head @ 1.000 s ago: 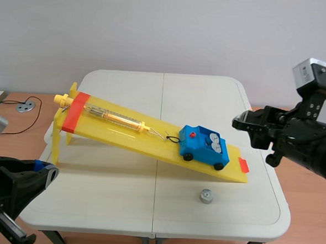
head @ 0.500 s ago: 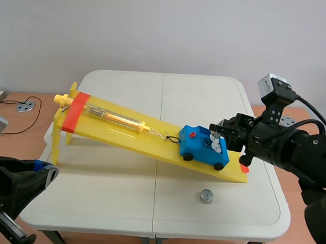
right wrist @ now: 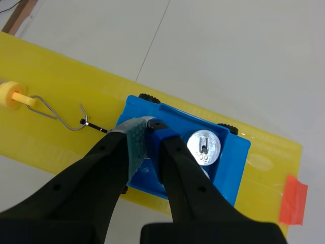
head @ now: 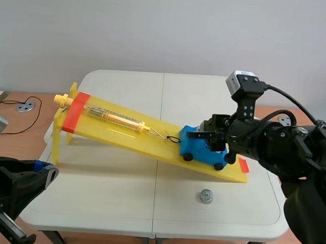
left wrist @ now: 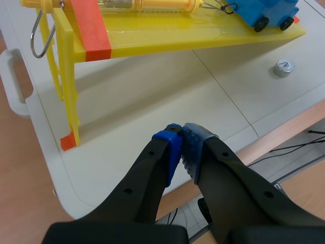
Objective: Place the four metal weights on the blue cart on the ramp.
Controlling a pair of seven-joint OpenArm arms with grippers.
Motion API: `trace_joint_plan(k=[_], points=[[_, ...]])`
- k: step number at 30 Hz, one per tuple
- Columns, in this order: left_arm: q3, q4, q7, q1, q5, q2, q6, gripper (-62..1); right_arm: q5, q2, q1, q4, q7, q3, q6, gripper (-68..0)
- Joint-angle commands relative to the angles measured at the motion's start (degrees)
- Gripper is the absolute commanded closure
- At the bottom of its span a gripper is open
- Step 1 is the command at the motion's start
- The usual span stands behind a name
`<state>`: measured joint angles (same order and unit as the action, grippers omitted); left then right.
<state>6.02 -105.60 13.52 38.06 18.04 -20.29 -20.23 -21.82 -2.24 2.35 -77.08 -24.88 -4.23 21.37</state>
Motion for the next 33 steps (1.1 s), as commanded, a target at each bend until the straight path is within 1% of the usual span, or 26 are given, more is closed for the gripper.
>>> trace_joint_plan(k=[1,6,12,15,16,27,30,31,33], points=[[0.85,-4.04,-4.66,-2.05,2.95,0.46,-2.05,-2.7,-2.71,-0.9,6.71,-3.72,10.86,0.61,-1.55,-0.7],[0.85,-4.04,-4.66,-2.05,2.95,0.46,-2.05,-2.7,-2.05,-0.9,6.71,-3.72,11.13,0.61,-3.78,-0.7],[0.85,-4.04,-4.66,-2.05,2.95,0.46,-2.05,-2.7,-1.7,-0.9,6.71,-3.72,11.04,0.61,-4.37,-0.7],[0.85,-4.04,-4.66,-2.05,2.95,0.46,-2.05,-2.7,-1.68,-0.9,6.71,-3.72,10.8,0.61,-6.64,-0.7],[0.85,-4.04,-4.63,-2.05,2.95,0.46,-2.05,-2.7,-1.68,-0.92,6.71,-3.72,10.8,0.61,-6.84,-0.7],[0.85,-4.04,-4.63,-2.05,2.95,0.46,-2.05,-2.7,-0.94,-0.92,6.71,-3.72,10.01,0.61,-6.91,-0.7],[0.85,-4.04,-4.63,-2.05,2.95,0.46,-2.05,-2.7,-0.63,-0.92,6.71,-3.69,9.94,0.61,-7.48,-0.7],[0.85,-4.04,-4.63,-2.05,2.95,0.46,-2.05,-2.7,-0.63,-0.92,6.71,-3.69,9.94,0.61,-7.48,-1.0],[0.85,-4.04,-4.63,-2.05,2.95,0.46,-2.05,-2.7,-0.63,-0.92,6.71,-3.69,9.97,0.59,-7.45,-4.8]])
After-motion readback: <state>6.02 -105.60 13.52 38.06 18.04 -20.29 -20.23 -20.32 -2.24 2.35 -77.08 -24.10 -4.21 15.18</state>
